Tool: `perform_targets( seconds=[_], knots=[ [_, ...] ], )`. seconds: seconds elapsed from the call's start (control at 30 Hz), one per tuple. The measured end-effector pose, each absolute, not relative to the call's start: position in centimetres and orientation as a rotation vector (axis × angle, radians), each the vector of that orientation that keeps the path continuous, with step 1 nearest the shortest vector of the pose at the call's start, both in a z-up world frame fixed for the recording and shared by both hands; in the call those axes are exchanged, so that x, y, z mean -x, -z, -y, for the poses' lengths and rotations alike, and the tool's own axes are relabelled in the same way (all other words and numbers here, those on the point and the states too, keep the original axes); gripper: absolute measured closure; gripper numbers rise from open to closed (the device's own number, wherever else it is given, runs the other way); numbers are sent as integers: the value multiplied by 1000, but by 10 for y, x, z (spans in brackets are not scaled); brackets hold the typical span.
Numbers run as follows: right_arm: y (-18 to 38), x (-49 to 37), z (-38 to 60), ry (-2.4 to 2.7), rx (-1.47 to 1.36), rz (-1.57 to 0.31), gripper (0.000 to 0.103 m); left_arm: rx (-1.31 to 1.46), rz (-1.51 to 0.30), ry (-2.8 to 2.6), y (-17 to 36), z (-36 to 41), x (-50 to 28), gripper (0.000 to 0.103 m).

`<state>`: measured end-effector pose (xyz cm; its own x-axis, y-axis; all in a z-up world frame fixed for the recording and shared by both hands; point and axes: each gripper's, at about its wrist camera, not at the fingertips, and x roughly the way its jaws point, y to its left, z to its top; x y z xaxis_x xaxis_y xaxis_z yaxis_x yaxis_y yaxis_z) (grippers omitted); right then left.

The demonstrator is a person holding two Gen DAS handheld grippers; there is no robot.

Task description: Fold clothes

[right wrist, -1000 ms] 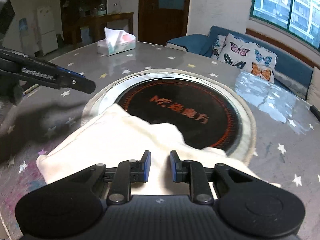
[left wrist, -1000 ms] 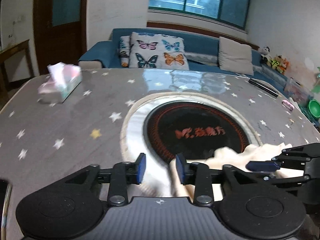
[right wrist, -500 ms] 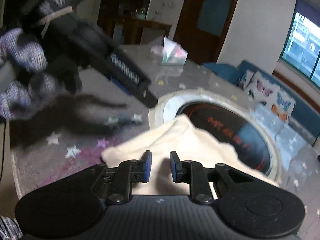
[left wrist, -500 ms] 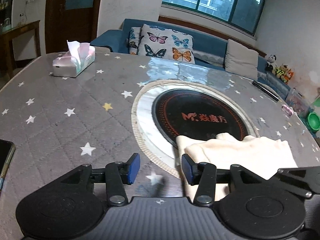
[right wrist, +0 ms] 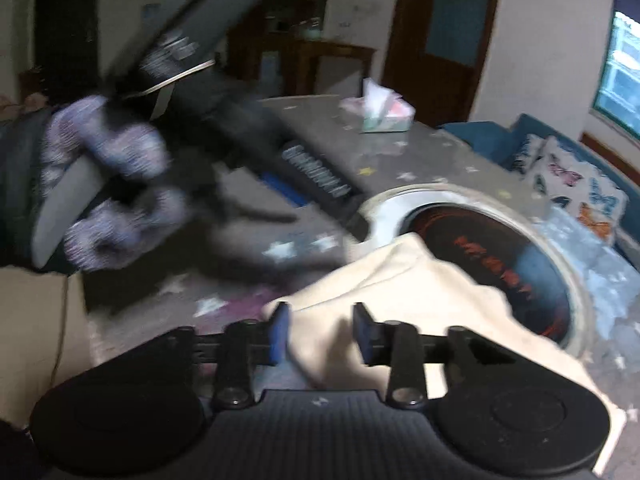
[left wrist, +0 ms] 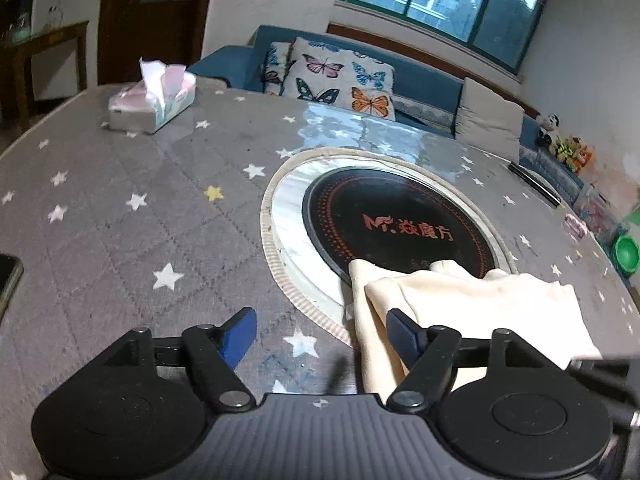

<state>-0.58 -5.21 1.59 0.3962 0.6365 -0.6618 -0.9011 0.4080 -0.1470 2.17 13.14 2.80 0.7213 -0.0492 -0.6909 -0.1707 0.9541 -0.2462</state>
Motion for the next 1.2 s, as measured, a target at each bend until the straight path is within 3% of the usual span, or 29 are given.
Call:
perform_targets(
  seconds=[0.2, 0.37, 0.47, 0.67, 0.73, 0.83, 0.9, 0.97, 1.2],
  knots=[
    [4, 22, 36, -1014, 661, -506, 56, 371, -789, -41, -26, -126, -21, 20],
    [1, 18, 37, -979, 629, -514, 83, 477, -824, -16, -22, -124, -22, 20],
    [-9, 8, 47, -986, 528, -554, 90, 552, -842, -4, -19, -123, -22, 20],
    [-32, -5, 72, -1014, 366, -566, 92, 734, -877, 14, -14, -119, -26, 21],
    [-36, -7, 79, -1023, 323, -567, 92, 783, -886, 28, -11, -116, -28, 27],
    [-41, -10, 92, -1042, 283, -566, 92, 846, -908, 61, -5, -110, -33, 45],
    [-42, -10, 98, -1056, 272, -566, 92, 877, -920, 75, -1, -107, -36, 75],
    [-41, -5, 102, -1071, 274, -578, 92, 875, -923, 78, 2, -105, -38, 84],
    [-45, -13, 149, -975, 179, -610, 91, 834, -923, 54, 2, -101, -40, 87]
  ],
)
